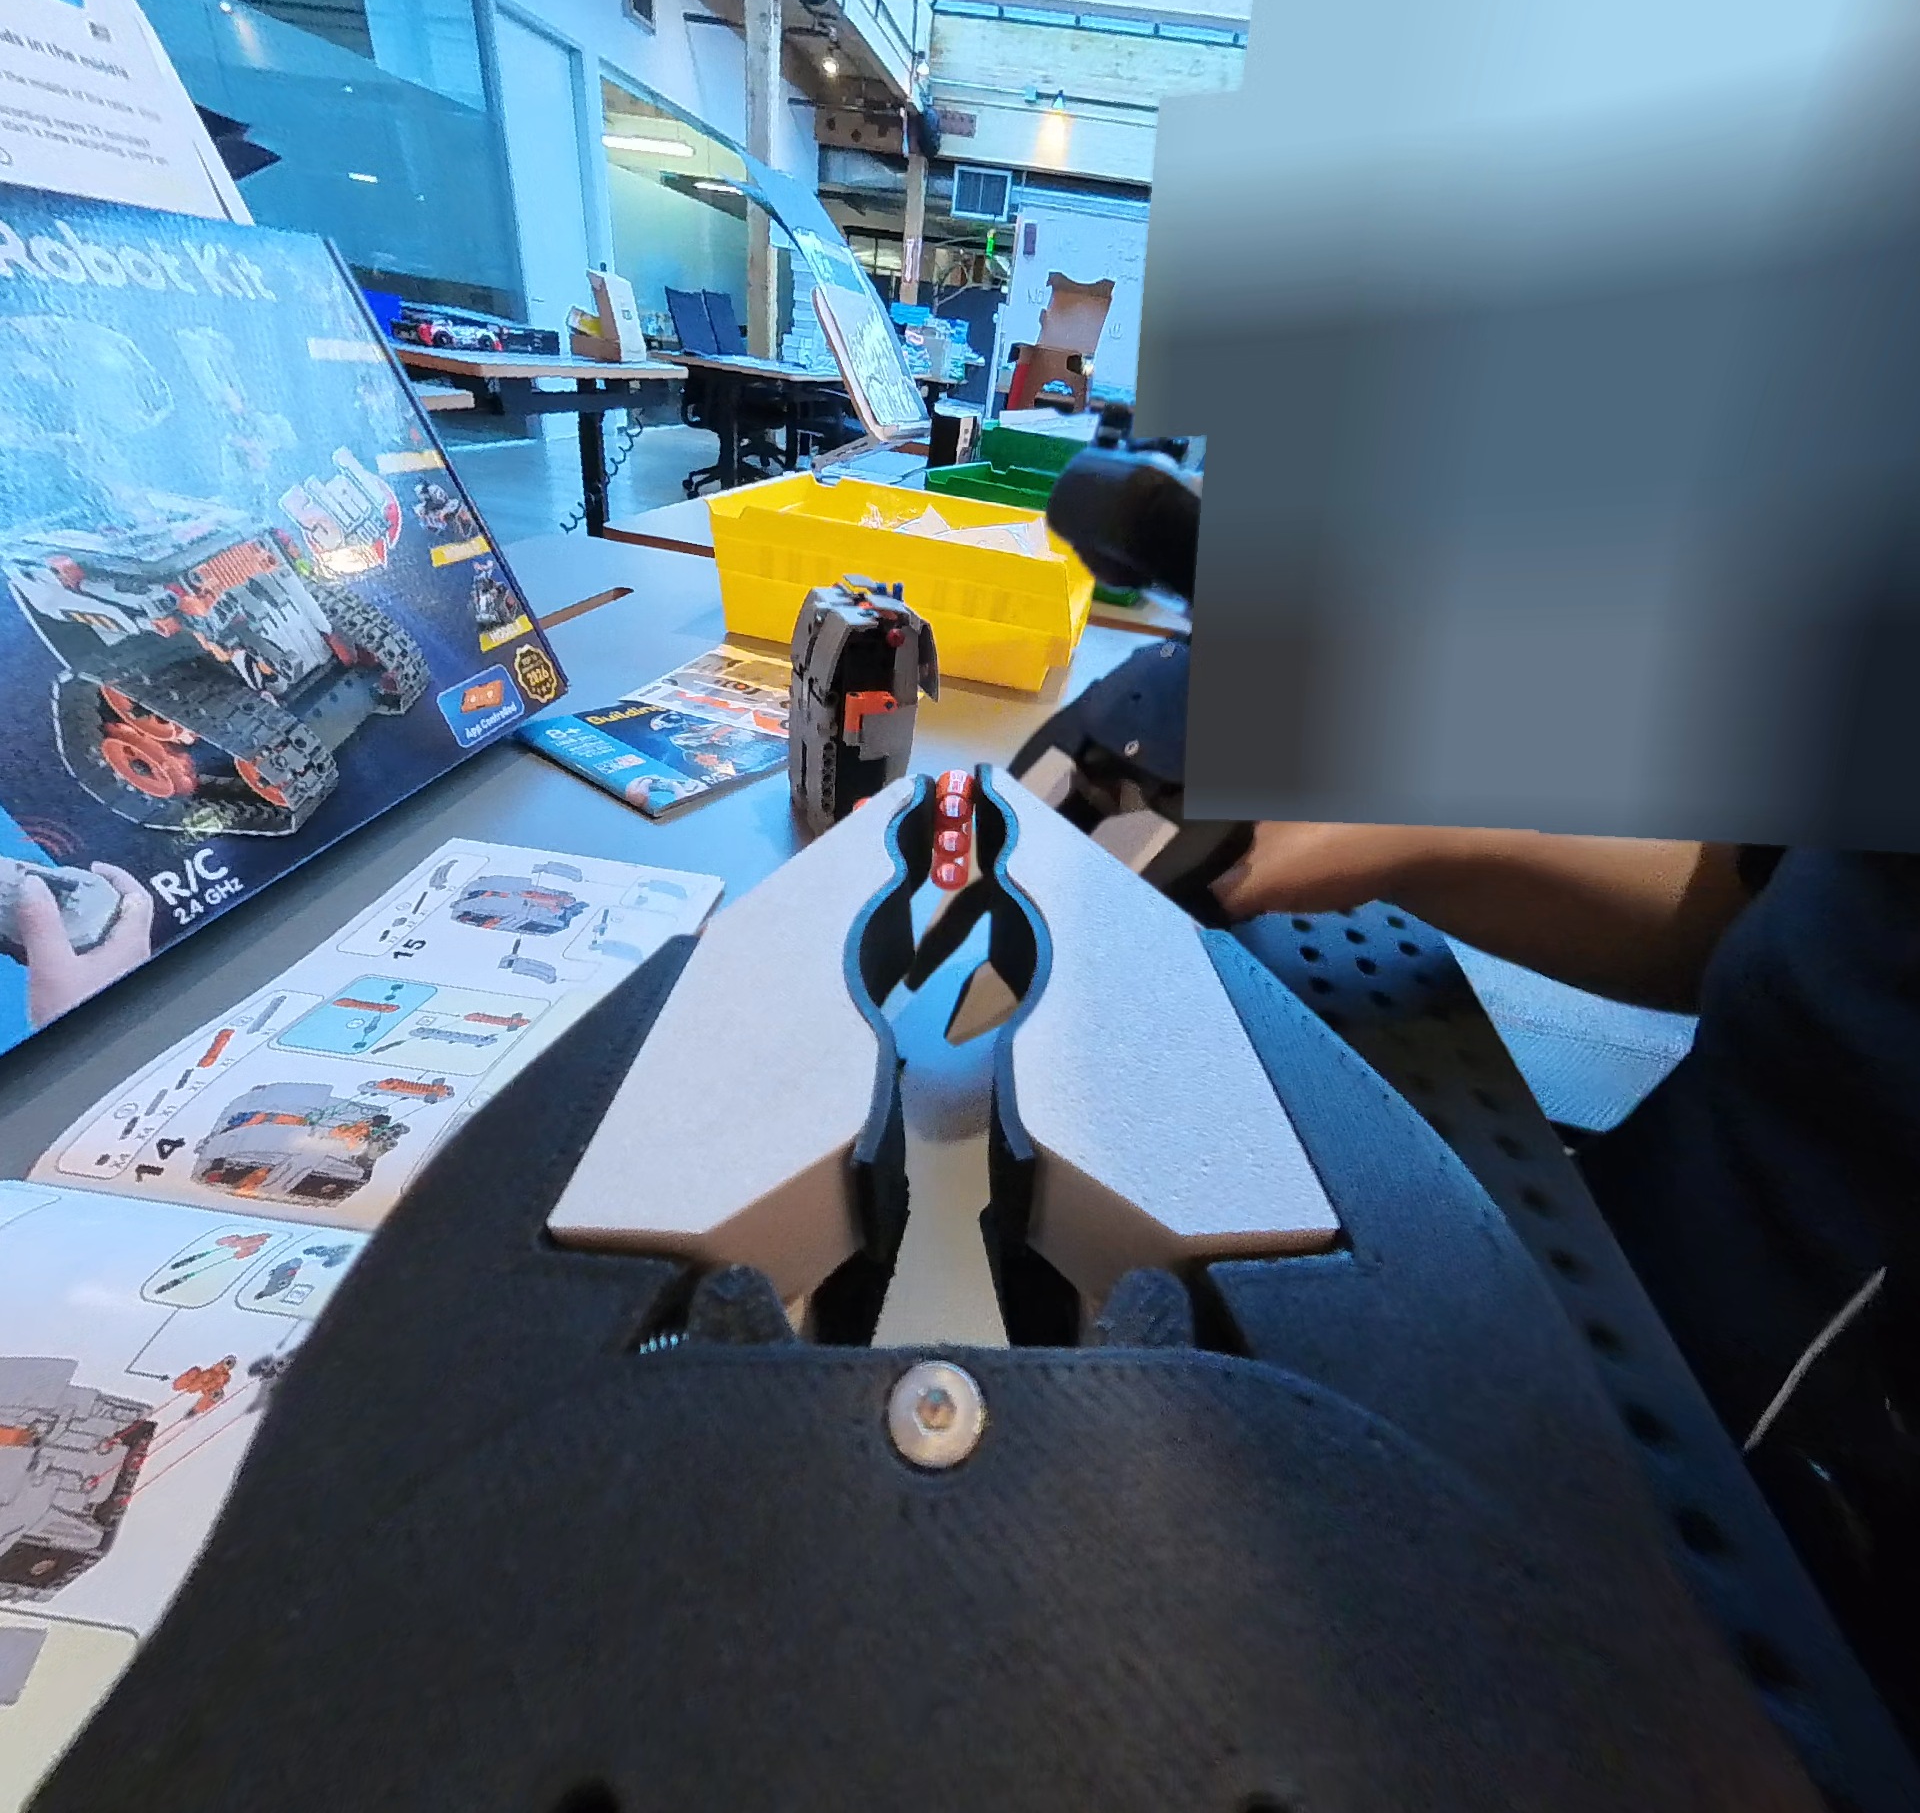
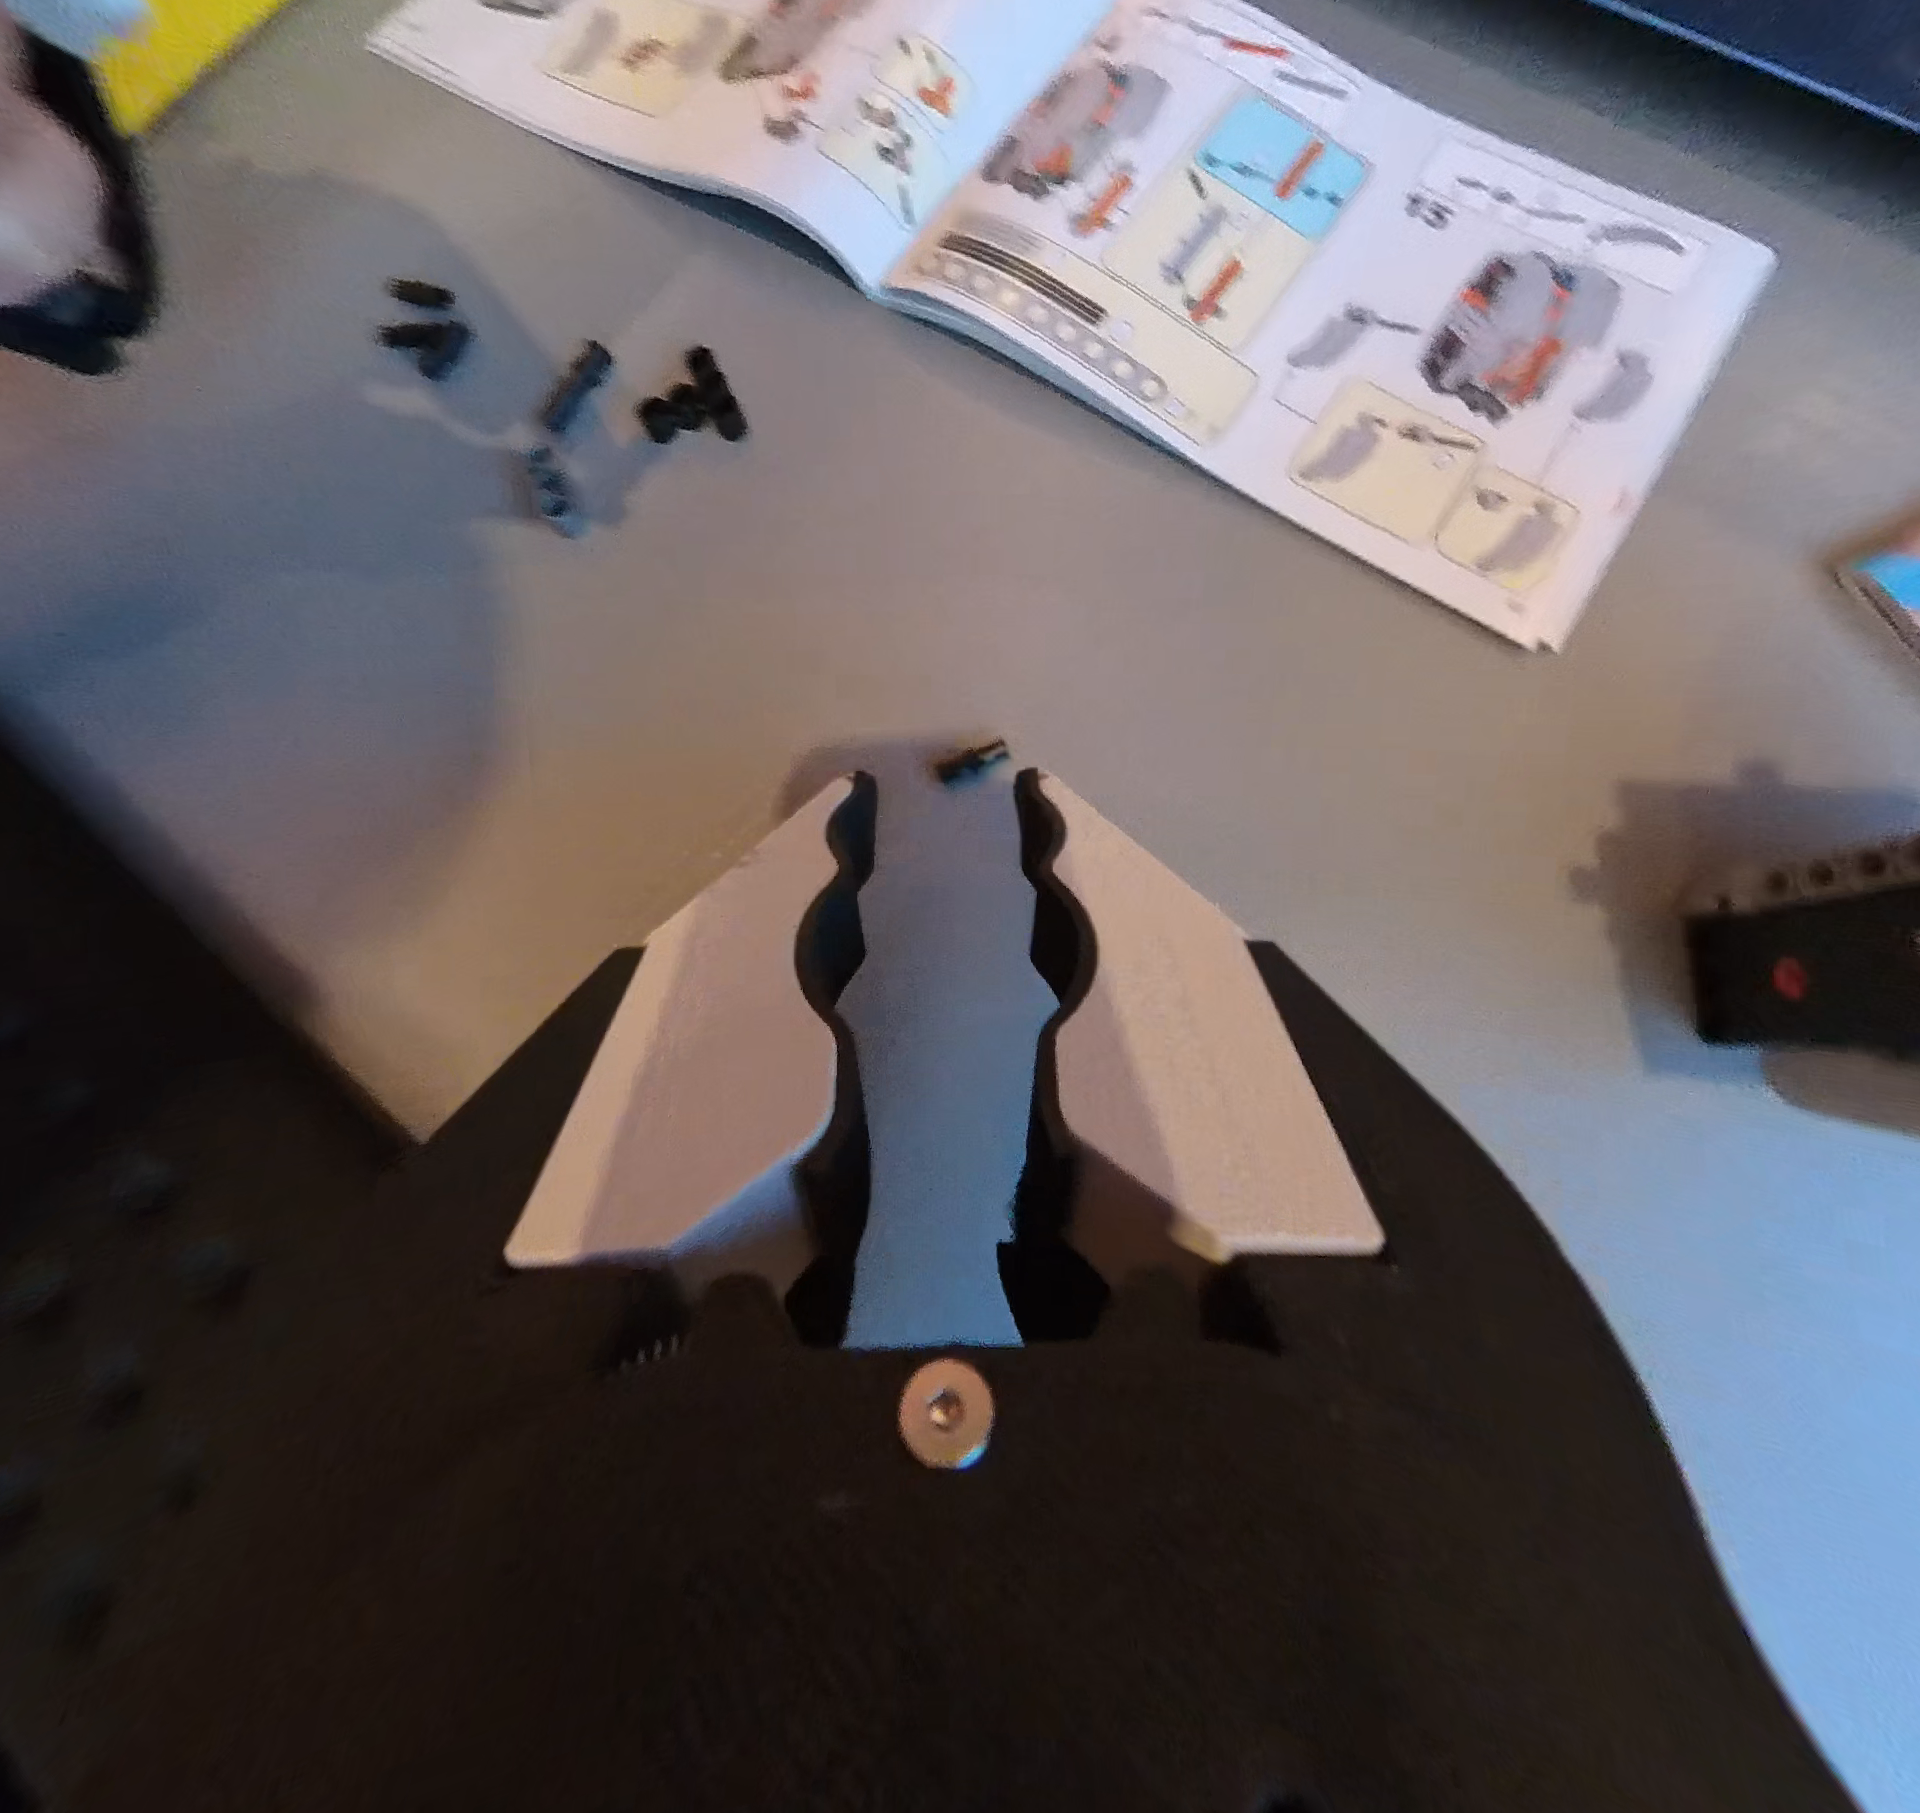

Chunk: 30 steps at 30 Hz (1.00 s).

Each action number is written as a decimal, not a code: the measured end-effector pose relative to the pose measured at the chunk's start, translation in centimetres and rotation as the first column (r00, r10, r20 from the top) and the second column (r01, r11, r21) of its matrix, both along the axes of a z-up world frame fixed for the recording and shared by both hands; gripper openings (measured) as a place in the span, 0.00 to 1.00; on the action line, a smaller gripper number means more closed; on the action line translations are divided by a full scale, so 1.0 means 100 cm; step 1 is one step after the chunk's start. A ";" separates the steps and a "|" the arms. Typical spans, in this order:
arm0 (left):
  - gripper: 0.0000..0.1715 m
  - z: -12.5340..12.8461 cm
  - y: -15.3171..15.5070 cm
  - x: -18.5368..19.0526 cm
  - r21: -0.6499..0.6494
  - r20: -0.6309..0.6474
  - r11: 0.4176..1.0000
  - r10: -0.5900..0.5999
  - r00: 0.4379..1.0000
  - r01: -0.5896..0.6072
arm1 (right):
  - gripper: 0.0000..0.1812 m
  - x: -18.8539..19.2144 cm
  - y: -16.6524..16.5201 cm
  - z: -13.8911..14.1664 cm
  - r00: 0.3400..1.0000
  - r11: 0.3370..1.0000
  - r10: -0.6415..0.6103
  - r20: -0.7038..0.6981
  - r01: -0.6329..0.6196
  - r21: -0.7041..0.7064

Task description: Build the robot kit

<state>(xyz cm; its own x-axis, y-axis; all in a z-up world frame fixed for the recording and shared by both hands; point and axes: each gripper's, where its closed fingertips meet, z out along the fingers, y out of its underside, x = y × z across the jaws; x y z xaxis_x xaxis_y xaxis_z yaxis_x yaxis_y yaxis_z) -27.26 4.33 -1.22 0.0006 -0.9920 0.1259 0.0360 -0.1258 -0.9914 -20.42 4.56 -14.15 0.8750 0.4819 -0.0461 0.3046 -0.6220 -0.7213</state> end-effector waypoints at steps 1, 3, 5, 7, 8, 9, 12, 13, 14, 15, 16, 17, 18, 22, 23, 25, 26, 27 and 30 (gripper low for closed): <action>0.02 0.003 -0.001 -0.001 -0.002 0.010 1.000 -0.001 1.000 0.001 | 0.14 -0.001 -0.002 -0.004 1.000 1.000 -0.018 -0.011 0.018 -0.020; 0.02 0.007 -0.004 -0.001 -0.013 0.031 1.000 -0.023 0.999 0.024 | 0.14 -0.006 -0.004 -0.009 0.997 0.998 -0.039 -0.060 0.035 -0.061; 0.02 0.008 -0.007 -0.002 -0.021 0.044 0.999 -0.038 0.998 0.039 | 0.14 -0.002 0.000 -0.016 0.997 0.996 -0.070 -0.012 0.069 -0.060; 0.02 0.008 -0.009 -0.002 -0.025 0.050 0.998 -0.048 0.998 0.049 | 0.14 -0.005 0.004 -0.020 0.996 0.994 -0.092 -0.001 0.092 -0.055; 0.02 0.009 -0.011 -0.002 -0.027 0.053 0.998 -0.054 0.997 0.056 | 0.14 -0.008 0.006 -0.020 0.995 0.994 -0.102 -0.002 0.102 -0.046; 0.02 0.009 -0.013 -0.002 -0.028 0.058 0.997 -0.066 0.996 0.067 | 0.14 -0.009 0.009 -0.020 0.994 0.993 -0.111 0.003 0.111 -0.030; 0.02 0.009 -0.018 -0.002 -0.024 0.060 0.996 -0.089 0.994 0.090 | 0.09 -0.009 0.013 -0.021 0.993 0.994 -0.113 0.039 0.114 -0.007; 0.02 0.009 -0.019 -0.002 -0.025 0.061 0.995 -0.099 0.993 0.101 | 0.08 -0.009 0.013 -0.021 0.994 0.995 -0.101 0.043 0.102 -0.004; 0.02 0.009 -0.021 -0.003 -0.026 0.064 0.994 -0.108 0.992 0.110 | 0.07 -0.010 0.012 -0.021 0.996 0.996 -0.086 0.039 0.086 -0.003; 0.02 0.009 -0.021 -0.003 -0.027 0.067 0.993 -0.114 0.991 0.116 | 0.06 -0.011 0.011 -0.021 0.997 0.997 -0.071 0.034 0.071 -0.005; 0.02 0.009 -0.022 -0.003 -0.029 0.069 0.992 -0.118 0.991 0.120 | 0.07 -0.011 0.009 -0.021 0.998 0.999 -0.053 0.031 0.053 -0.009; 0.02 0.008 -0.022 -0.004 -0.032 0.069 0.992 -0.120 0.990 0.122 | 0.08 -0.010 0.008 -0.021 0.999 0.999 -0.041 0.030 0.041 -0.010; 0.02 0.008 -0.022 -0.004 -0.034 0.069 0.992 -0.121 0.990 0.124 | 0.08 -0.009 0.007 -0.021 0.999 0.999 -0.031 0.025 0.032 -0.011; 0.02 0.007 -0.019 -0.007 -0.050 0.077 0.991 -0.121 0.990 0.125 | 0.07 -0.006 0.007 -0.022 0.999 0.999 -0.023 -0.031 0.022 -0.023; 0.02 0.007 -0.019 -0.007 -0.053 0.078 0.991 -0.120 0.990 0.124 | 0.07 -0.007 0.007 -0.021 0.998 0.999 -0.026 -0.051 0.024 -0.029; 0.02 0.006 -0.018 -0.007 -0.056 0.075 0.991 -0.117 0.990 0.122 | 0.07 -0.008 0.008 -0.021 0.997 0.999 -0.024 -0.072 0.022 -0.030; 0.02 0.005 -0.017 -0.007 -0.057 0.073 0.991 -0.117 0.991 0.121 | 0.07 -0.008 0.008 -0.021 0.997 0.999 -0.024 -0.074 0.022 -0.028; 0.02 0.004 -0.017 -0.007 -0.059 0.070 0.991 -0.117 0.991 0.121 | 0.06 -0.008 0.009 -0.021 0.997 1.000 -0.020 -0.072 0.018 -0.026; 0.02 0.003 -0.017 -0.005 -0.059 0.061 0.991 -0.118 0.991 0.122 | 0.04 -0.008 0.009 -0.022 0.997 1.000 -0.018 -0.081 0.016 -0.026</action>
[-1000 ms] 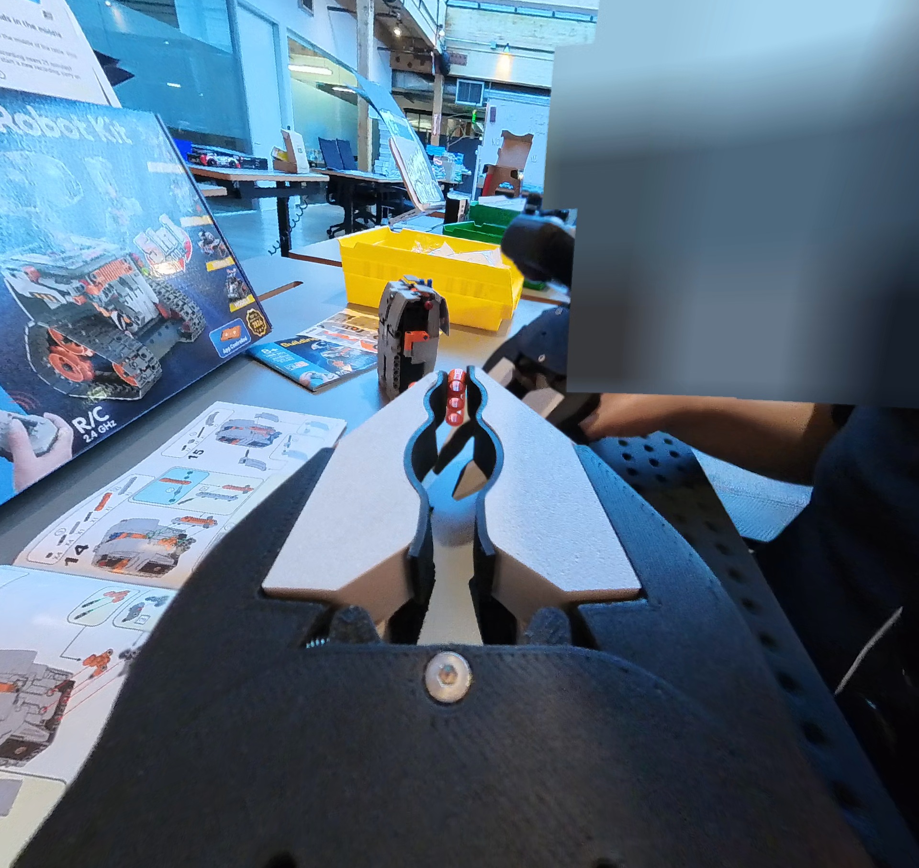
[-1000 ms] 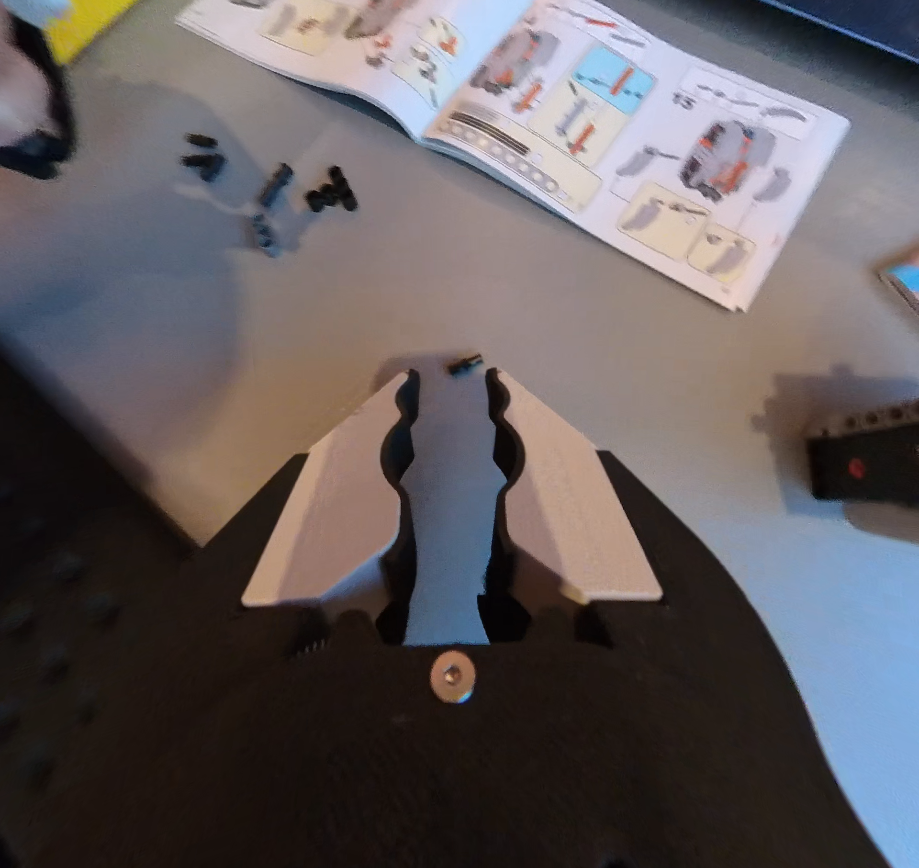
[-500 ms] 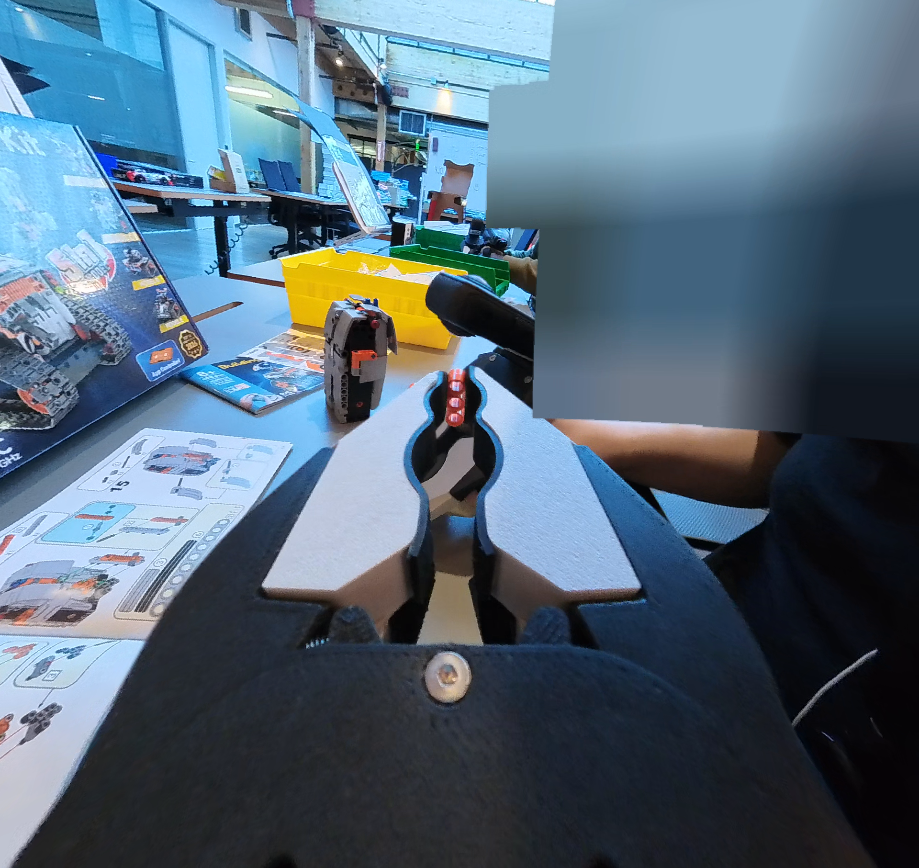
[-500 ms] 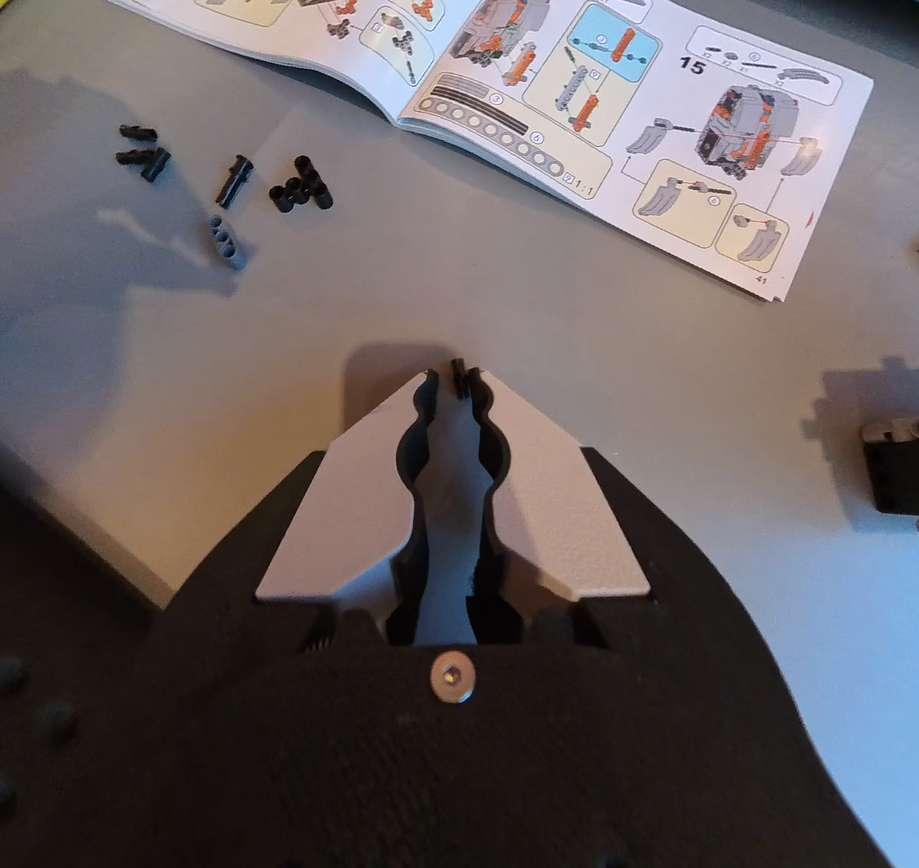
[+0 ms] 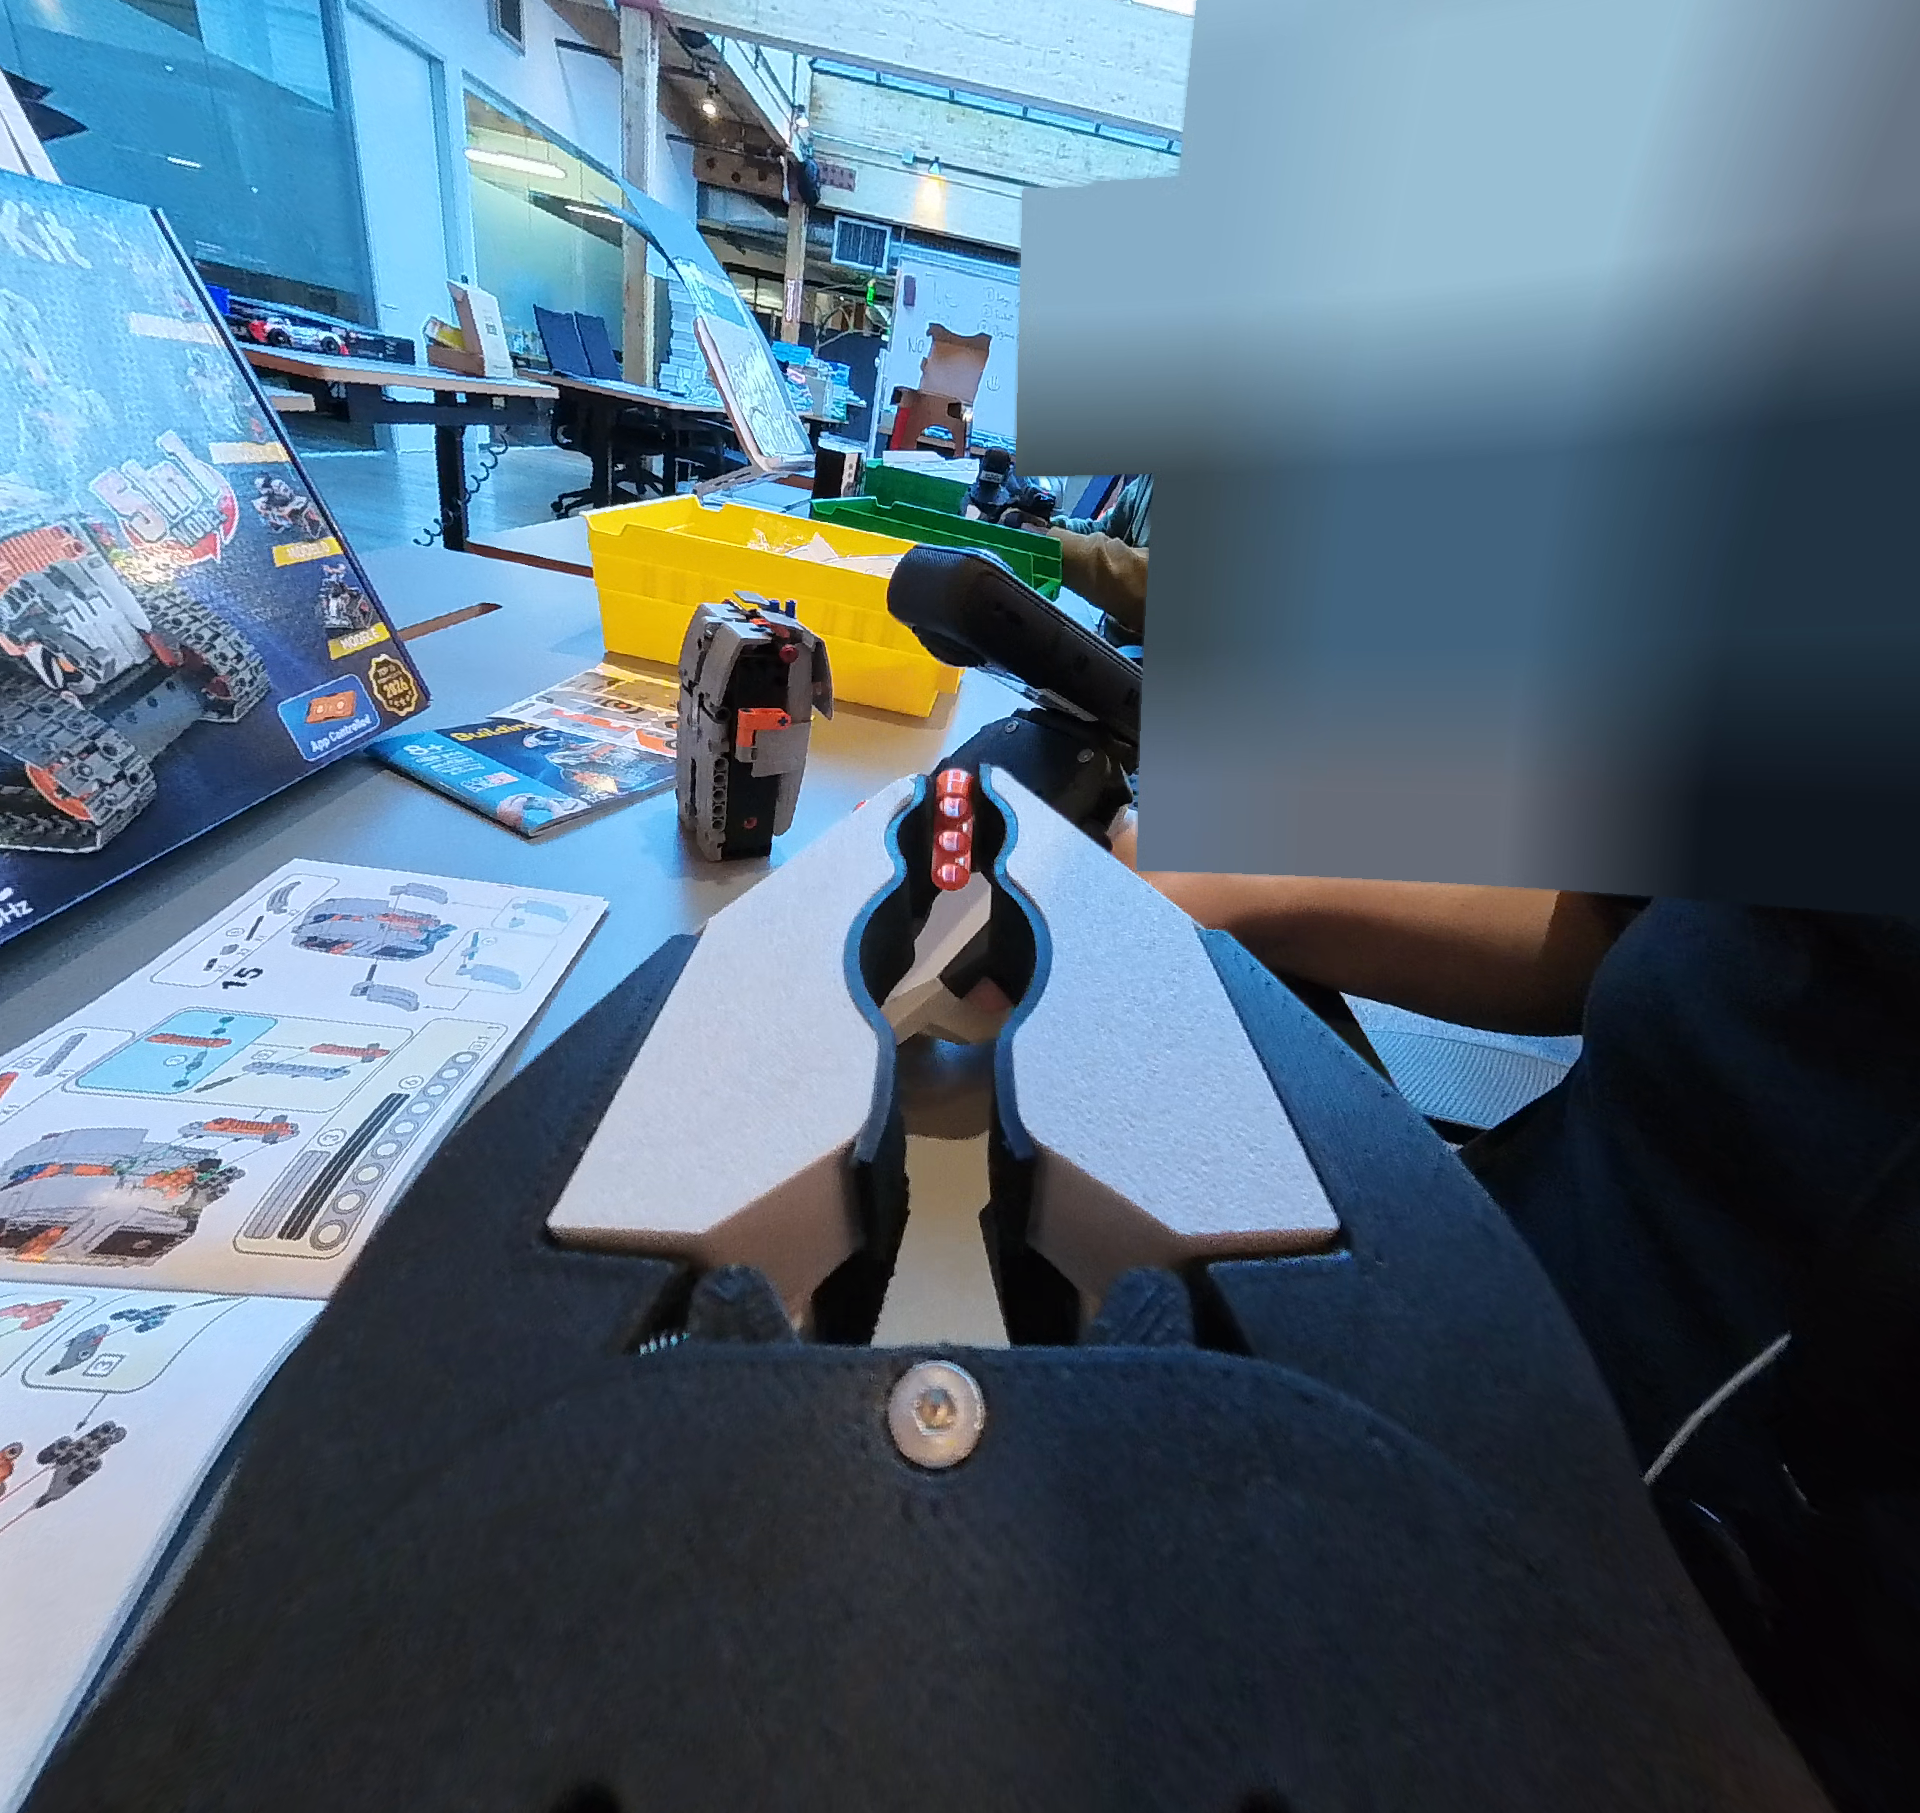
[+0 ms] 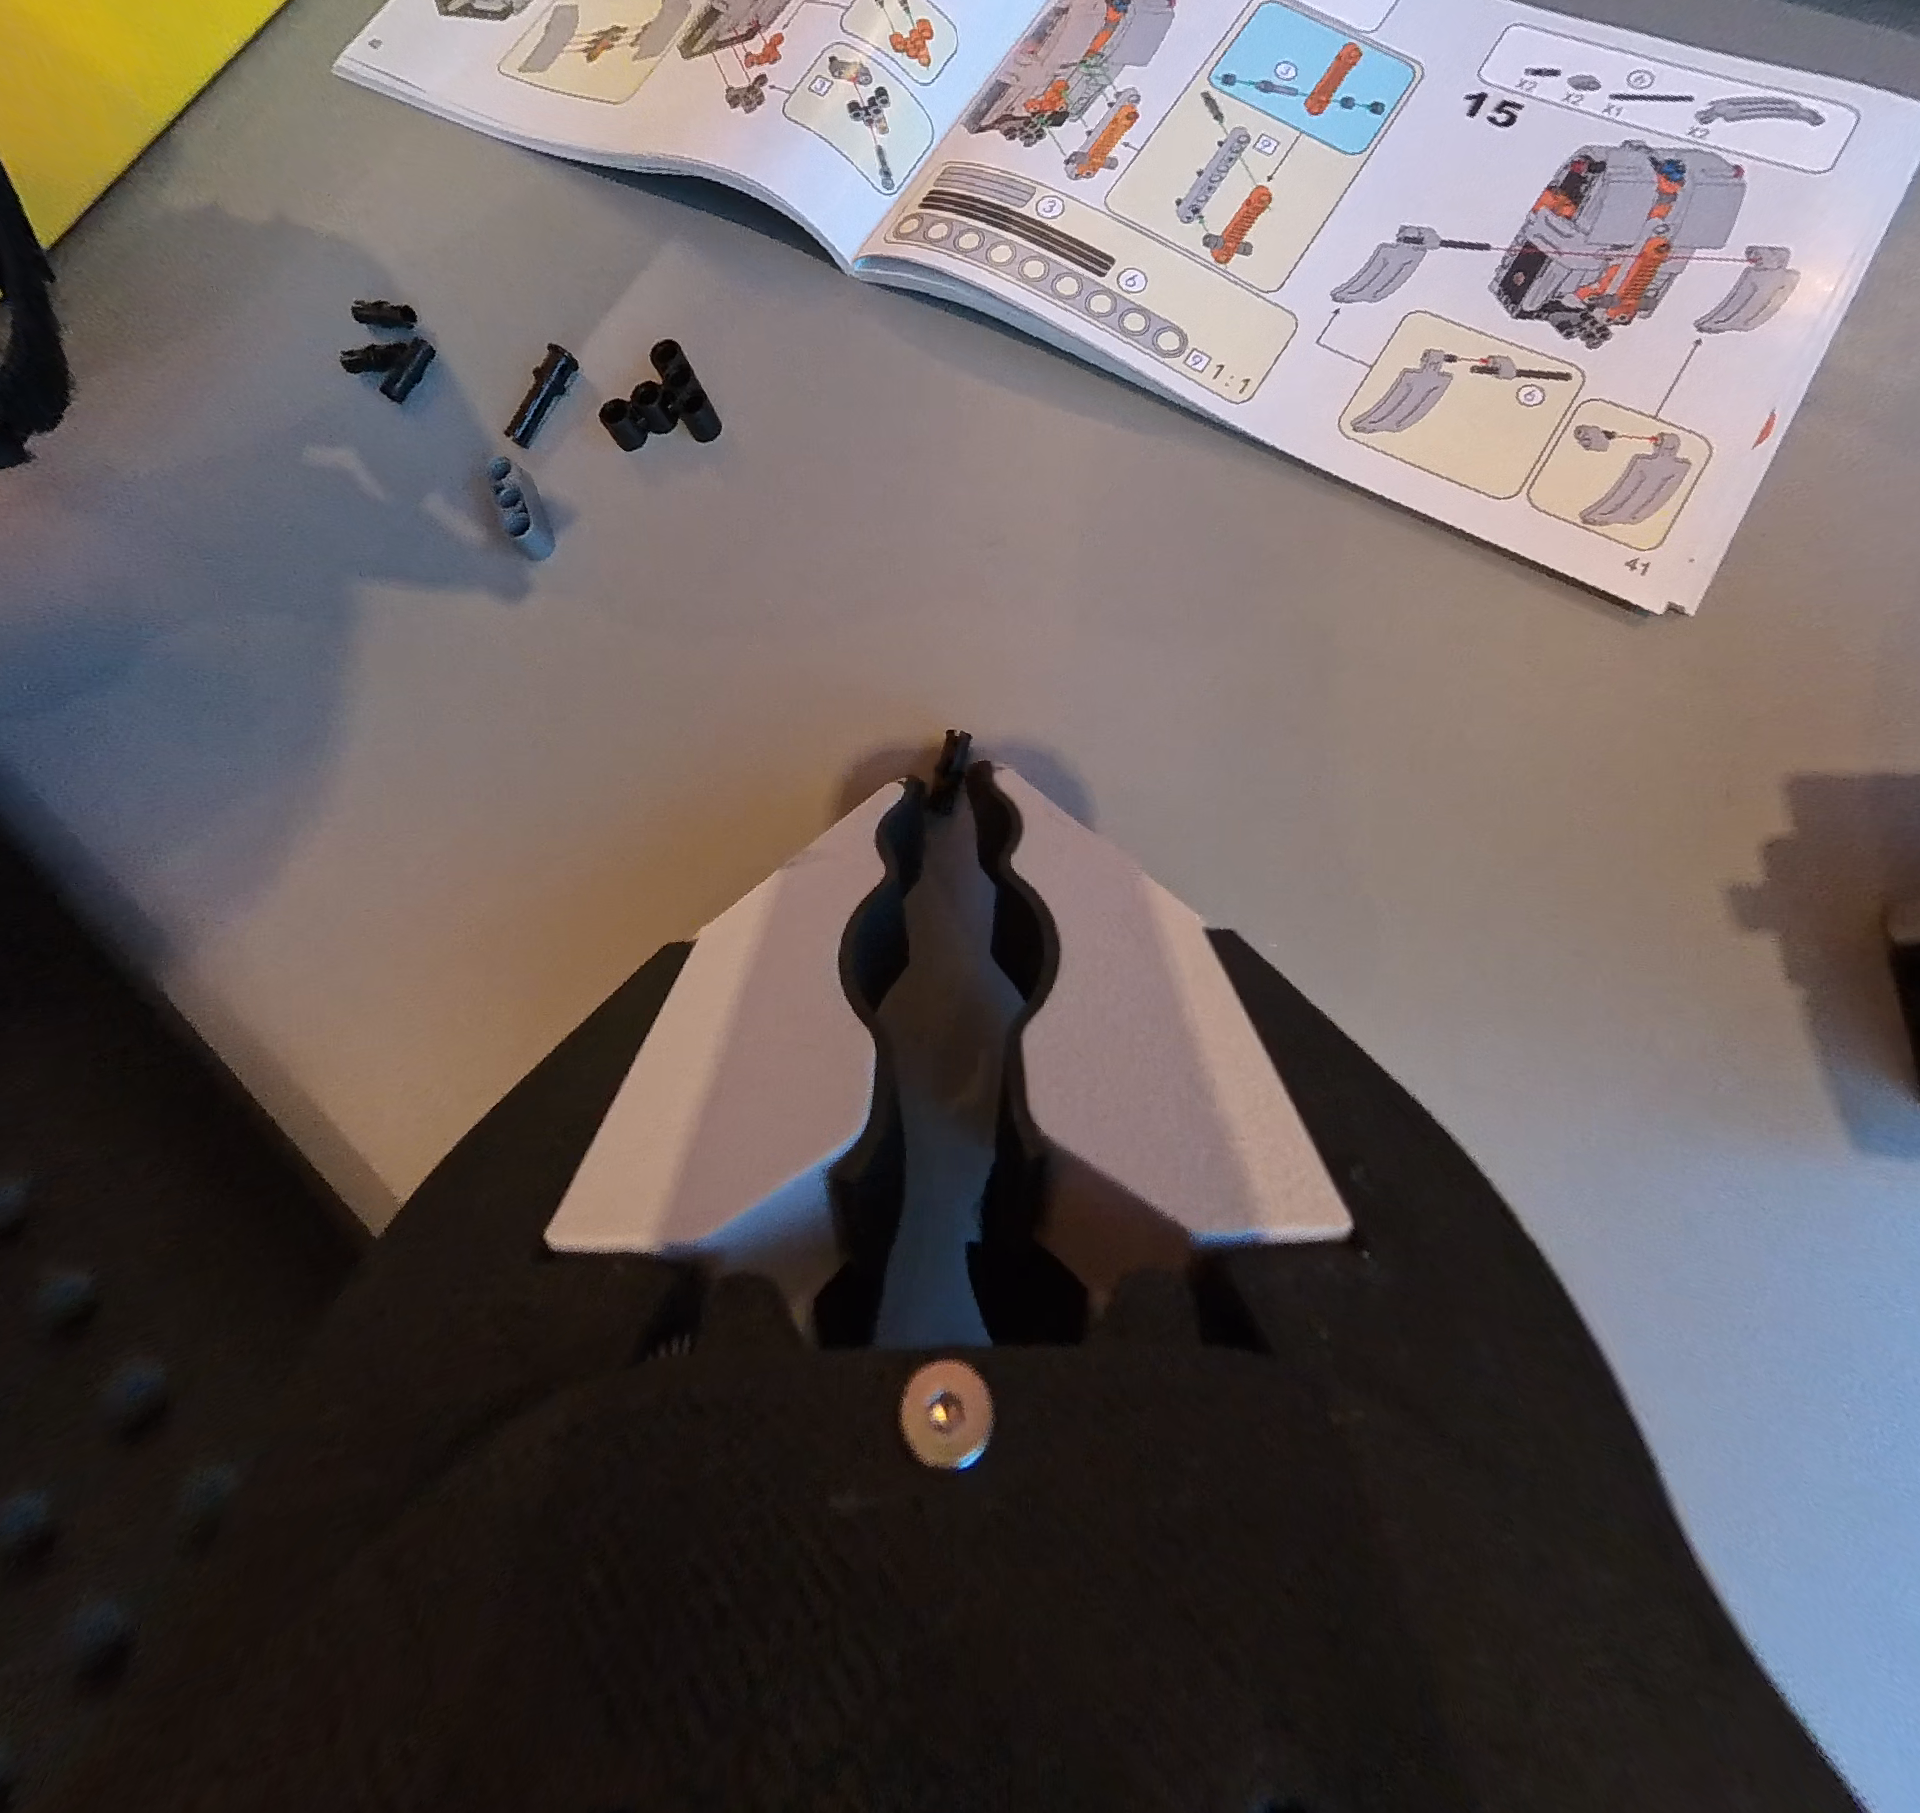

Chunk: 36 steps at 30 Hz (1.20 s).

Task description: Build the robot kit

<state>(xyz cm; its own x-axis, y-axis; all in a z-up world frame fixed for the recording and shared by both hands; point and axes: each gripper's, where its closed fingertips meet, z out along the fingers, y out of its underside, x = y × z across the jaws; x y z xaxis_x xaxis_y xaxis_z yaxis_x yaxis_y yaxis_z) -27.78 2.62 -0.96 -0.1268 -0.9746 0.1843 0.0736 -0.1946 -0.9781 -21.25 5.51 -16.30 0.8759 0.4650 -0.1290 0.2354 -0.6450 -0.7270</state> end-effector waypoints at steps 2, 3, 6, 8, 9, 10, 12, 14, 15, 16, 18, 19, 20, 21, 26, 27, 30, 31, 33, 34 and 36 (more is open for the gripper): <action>0.02 -0.002 0.000 0.000 0.004 -0.006 1.000 -0.003 1.000 0.003 | 0.02 -0.002 -0.001 0.000 1.000 1.000 0.009 -0.026 -0.009 -0.007; 0.02 -0.003 0.000 0.001 0.004 -0.012 1.000 -0.006 1.000 0.006 | 0.02 -0.002 -0.001 0.000 0.999 1.000 0.011 -0.036 -0.011 -0.009; 0.02 -0.008 -0.002 0.000 0.013 -0.022 1.000 -0.019 1.000 0.020 | 0.01 -0.003 -0.002 0.001 0.998 0.999 0.037 -0.045 -0.038 -0.006; 0.02 -0.012 -0.003 -0.001 0.021 -0.033 0.999 -0.026 0.999 0.026 | 0.01 -0.014 -0.006 0.015 0.988 0.991 0.124 -0.091 -0.119 0.053; 0.02 -0.014 -0.004 -0.002 0.023 -0.036 0.999 -0.031 0.999 0.031 | 0.01 -0.020 -0.008 0.029 0.979 0.981 0.170 -0.115 -0.157 0.113; 0.02 -0.015 -0.006 -0.003 0.026 -0.037 0.999 -0.038 0.999 0.039 | 0.01 -0.024 -0.010 0.045 0.968 0.965 0.214 -0.130 -0.189 0.181; 0.02 -0.020 -0.010 -0.005 0.029 -0.052 0.998 -0.051 0.997 0.053 | 0.01 -0.034 -0.017 0.075 0.940 0.912 0.316 -0.129 -0.264 0.313; 0.02 -0.024 -0.014 -0.005 0.030 -0.074 0.997 -0.065 0.995 0.067 | 0.01 -0.041 -0.025 0.099 0.914 0.854 0.393 -0.102 -0.322 0.409; 0.02 -0.027 -0.015 -0.005 0.031 -0.089 0.997 -0.065 0.994 0.068 | 0.01 -0.046 -0.030 0.109 0.898 0.819 0.433 -0.084 -0.353 0.452; 0.02 -0.031 -0.015 -0.004 0.031 -0.104 0.997 -0.064 0.993 0.067 | 0.01 -0.047 -0.033 0.113 0.894 0.802 0.445 -0.057 -0.370 0.469; 0.02 -0.037 -0.016 -0.002 0.025 -0.129 0.997 -0.069 0.989 0.073 | 0.01 -0.052 -0.037 0.113 0.877 0.775 0.480 -0.002 -0.423 0.470; 0.02 -0.039 -0.017 -0.001 0.023 -0.138 0.997 -0.071 0.988 0.075 | 0.01 -0.053 -0.037 0.112 0.876 0.768 0.481 0.020 -0.433 0.472; 0.02 -0.040 -0.017 0.000 0.024 -0.147 0.997 -0.073 0.986 0.077 | 0.01 -0.054 -0.039 0.111 0.869 0.760 0.494 0.030 -0.449 0.471; 0.02 -0.042 -0.017 0.002 0.028 -0.157 0.997 -0.072 0.985 0.077 | 0.01 -0.056 -0.040 0.110 0.863 0.753 0.504 0.030 -0.456 0.475; 0.02 -0.045 -0.017 0.006 0.035 -0.181 0.996 -0.070 0.981 0.078 | 0.01 -0.059 -0.042 0.103 0.855 0.746 0.515 0.056 -0.479 0.462; 0.02 -0.047 -0.017 0.006 0.035 -0.188 0.996 -0.069 0.980 0.077 | 0.01 -0.060 -0.043 0.103 0.852 0.741 0.519 0.067 -0.488 0.461; 0.02 -0.049 -0.019 0.006 0.041 -0.202 0.996 -0.070 0.977 0.080 | 0.01 -0.060 -0.042 0.099 0.846 0.735 0.519 0.122 -0.515 0.442; 0.02 -0.051 -0.018 0.006 0.047 -0.209 0.996 -0.064 0.976 0.076 | 0.01 -0.060 -0.042 0.098 0.845 0.733 0.517 0.139 -0.521 0.438; 0.02 -0.052 -0.018 0.006 0.043 -0.221 0.996 -0.066 0.973 0.077 | 0.01 -0.061 -0.042 0.096 0.835 0.724 0.521 0.176 -0.542 0.427; 0.02 -0.054 -0.018 0.006 0.042 -0.232 0.996 -0.062 0.971 0.074 | 0.01 -0.061 -0.042 0.096 0.830 0.719 0.520 0.201 -0.552 0.422; 0.02 -0.057 -0.017 0.007 0.048 -0.255 0.997 -0.052 0.966 0.067 | 0.01 -0.060 -0.041 0.093 0.816 0.709 0.514 0.265 -0.578 0.403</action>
